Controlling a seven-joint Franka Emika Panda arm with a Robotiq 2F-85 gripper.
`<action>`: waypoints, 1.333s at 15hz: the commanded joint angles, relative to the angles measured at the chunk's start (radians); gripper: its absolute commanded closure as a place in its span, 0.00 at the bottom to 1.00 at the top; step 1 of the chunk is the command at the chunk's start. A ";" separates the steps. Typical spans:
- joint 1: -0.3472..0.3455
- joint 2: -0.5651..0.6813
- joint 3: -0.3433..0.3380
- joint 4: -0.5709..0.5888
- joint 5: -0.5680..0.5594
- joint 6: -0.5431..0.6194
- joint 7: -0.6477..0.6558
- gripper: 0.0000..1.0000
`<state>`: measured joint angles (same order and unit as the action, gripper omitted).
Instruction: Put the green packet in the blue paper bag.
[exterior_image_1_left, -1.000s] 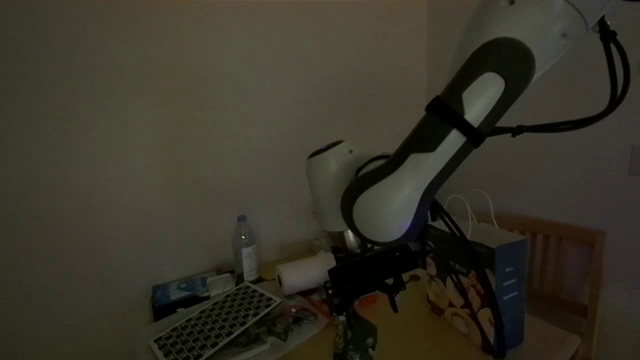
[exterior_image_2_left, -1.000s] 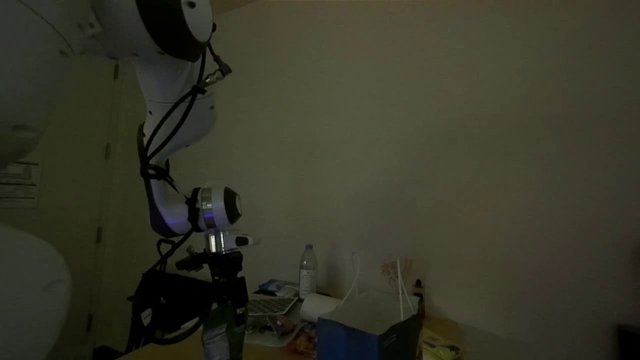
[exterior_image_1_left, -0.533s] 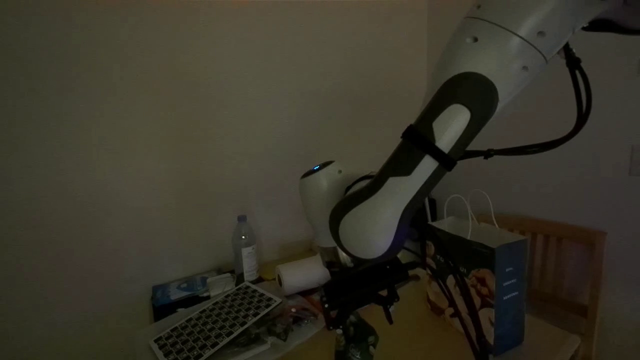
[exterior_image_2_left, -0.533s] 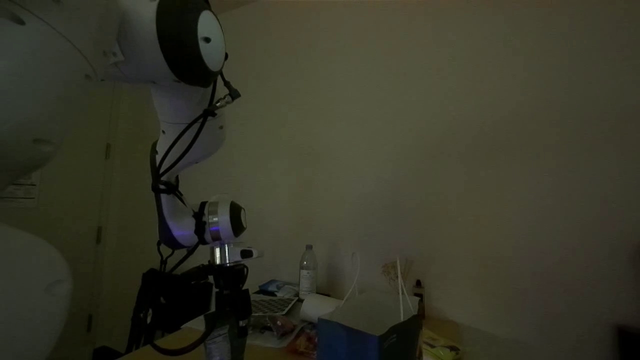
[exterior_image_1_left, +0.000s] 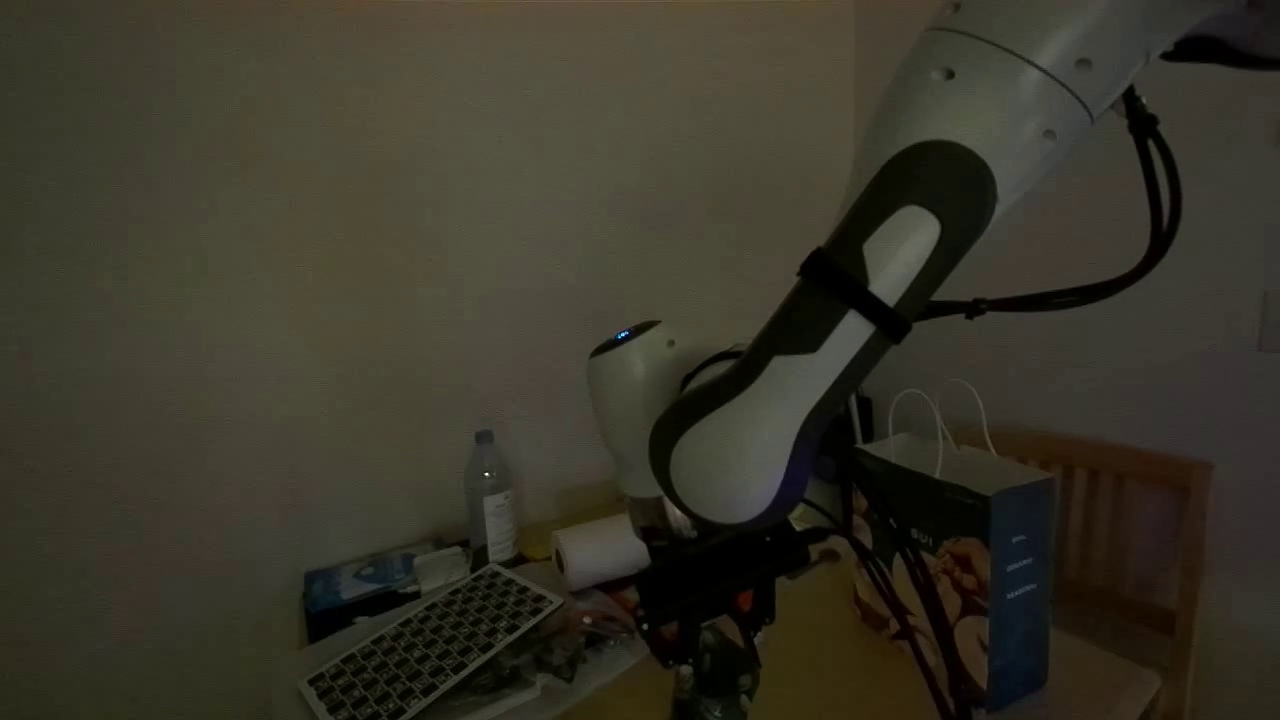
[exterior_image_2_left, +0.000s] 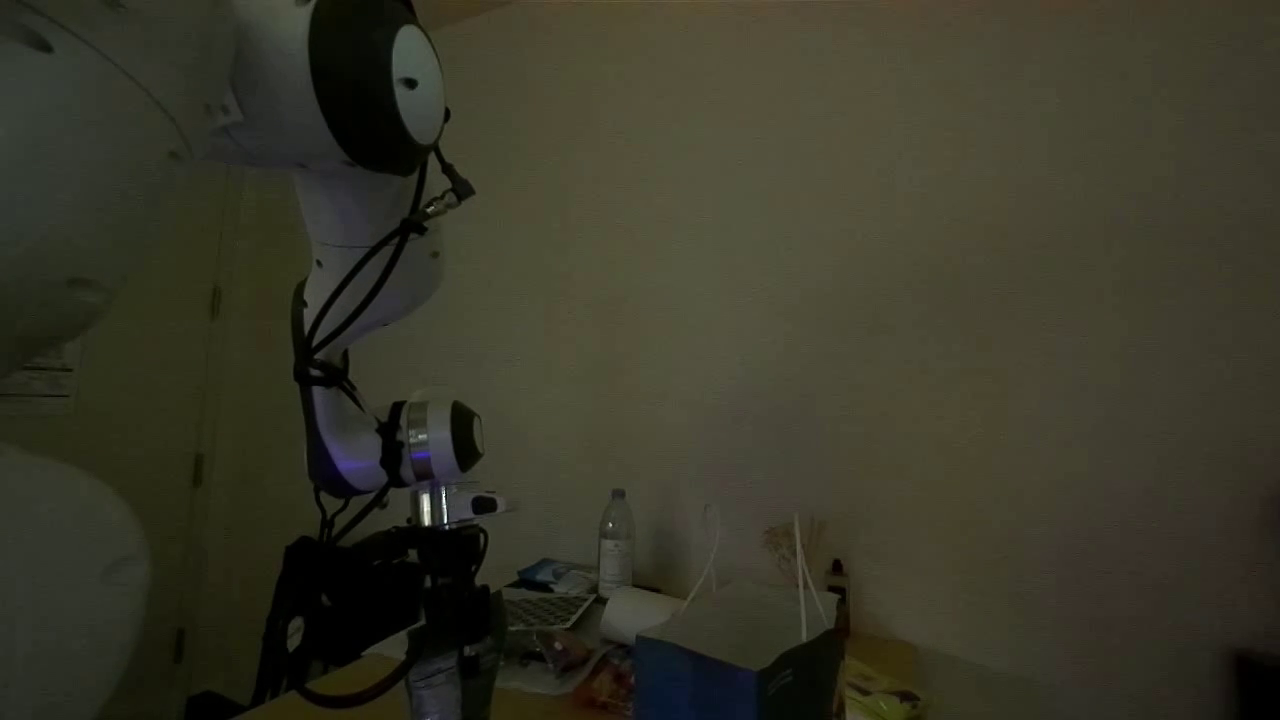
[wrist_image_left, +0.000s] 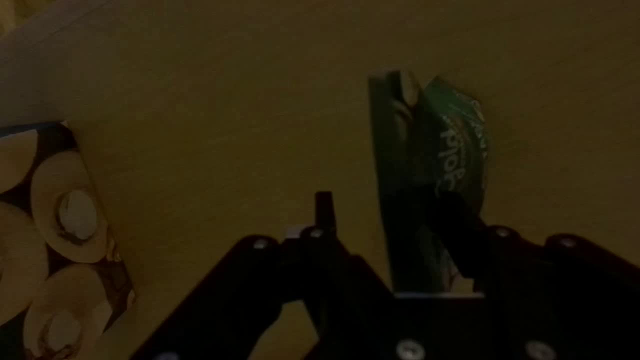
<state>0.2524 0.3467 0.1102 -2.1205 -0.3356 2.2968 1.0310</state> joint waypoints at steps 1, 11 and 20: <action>0.006 -0.014 -0.013 -0.009 0.029 0.016 -0.036 0.73; 0.009 -0.024 -0.035 -0.008 0.048 0.018 0.007 0.99; 0.108 -0.307 0.001 -0.010 -0.134 -0.120 0.317 0.99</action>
<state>0.3391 0.1787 0.0784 -2.1066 -0.4000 2.2459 1.2354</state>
